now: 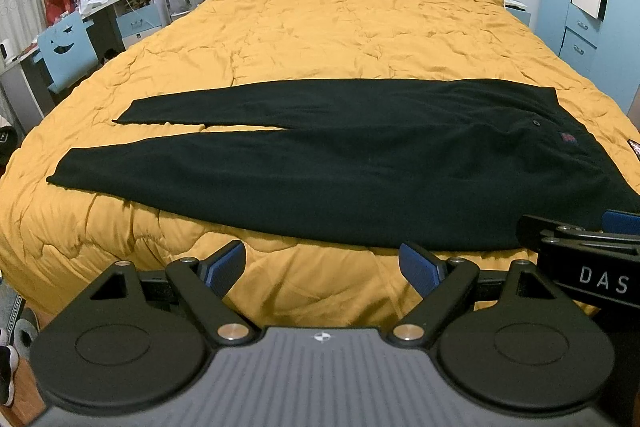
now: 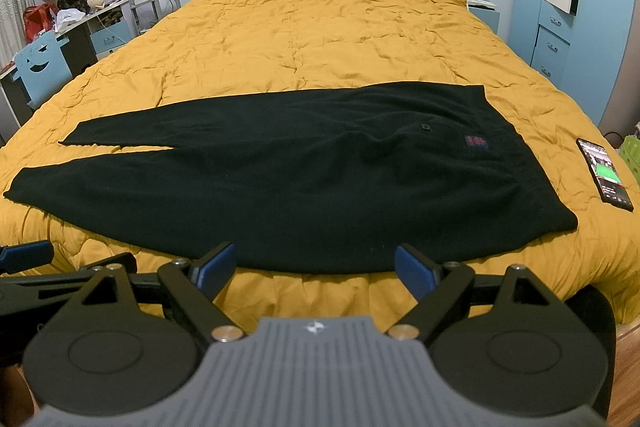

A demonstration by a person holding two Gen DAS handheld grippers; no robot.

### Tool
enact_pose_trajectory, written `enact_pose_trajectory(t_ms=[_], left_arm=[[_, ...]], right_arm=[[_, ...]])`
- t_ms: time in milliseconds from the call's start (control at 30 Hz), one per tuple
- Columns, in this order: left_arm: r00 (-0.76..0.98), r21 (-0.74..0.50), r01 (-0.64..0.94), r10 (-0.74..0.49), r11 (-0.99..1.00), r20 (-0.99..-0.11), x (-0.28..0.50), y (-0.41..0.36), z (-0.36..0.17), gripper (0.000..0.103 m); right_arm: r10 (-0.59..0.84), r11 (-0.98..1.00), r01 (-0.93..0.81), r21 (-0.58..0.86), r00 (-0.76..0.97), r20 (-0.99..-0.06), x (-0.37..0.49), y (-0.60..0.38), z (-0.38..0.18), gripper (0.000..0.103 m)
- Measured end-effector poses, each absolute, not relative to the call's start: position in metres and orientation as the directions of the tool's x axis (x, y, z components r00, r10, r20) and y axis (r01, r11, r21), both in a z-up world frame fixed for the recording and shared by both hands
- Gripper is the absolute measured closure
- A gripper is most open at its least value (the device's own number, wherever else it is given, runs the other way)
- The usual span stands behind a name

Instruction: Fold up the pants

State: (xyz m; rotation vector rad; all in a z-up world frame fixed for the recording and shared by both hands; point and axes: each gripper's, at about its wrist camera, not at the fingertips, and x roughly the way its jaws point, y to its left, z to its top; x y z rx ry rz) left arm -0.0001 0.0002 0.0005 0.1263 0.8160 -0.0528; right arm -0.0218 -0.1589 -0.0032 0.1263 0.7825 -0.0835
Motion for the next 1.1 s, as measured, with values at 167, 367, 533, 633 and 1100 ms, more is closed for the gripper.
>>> enact_pose_trajectory(t_ms=[167,367,533,633,1100], left_arm=[[0.684,0.092,0.096,0.001,0.991,-0.730,0.0000,0.0002,0.0005,0.002],[0.684,0.091,0.095,0.001,0.991,-0.730,0.0001,0.0003,0.0005,0.002],[0.683,0.091,0.096,0.001,0.991,-0.730,0.0002,0.0003,0.0005,0.002],[0.683,0.091,0.096,0.001,0.991,-0.730,0.0002,0.0002,0.0005,0.002],[0.682,0.091,0.096,0.001,0.991,-0.732,0.0004,0.0003,0.0005,0.002]], right_arm=[[-0.028,0.989,0.122,0.082,0.706,-0.708,-0.0216,-0.1589,-0.0031,0.020],[-0.029,0.989,0.123,0.082,0.706,-0.708,-0.0214,-0.1590,-0.0031,0.020],[-0.030,0.989,0.123,0.081,0.706,-0.708,-0.0216,-0.1587,-0.0037,0.020],[-0.031,0.989,0.123,0.079,0.706,-0.707,-0.0217,-0.1588,-0.0039,0.020],[-0.034,0.989,0.124,0.077,0.706,-0.708,-0.0224,-0.1589,-0.0057,0.020]])
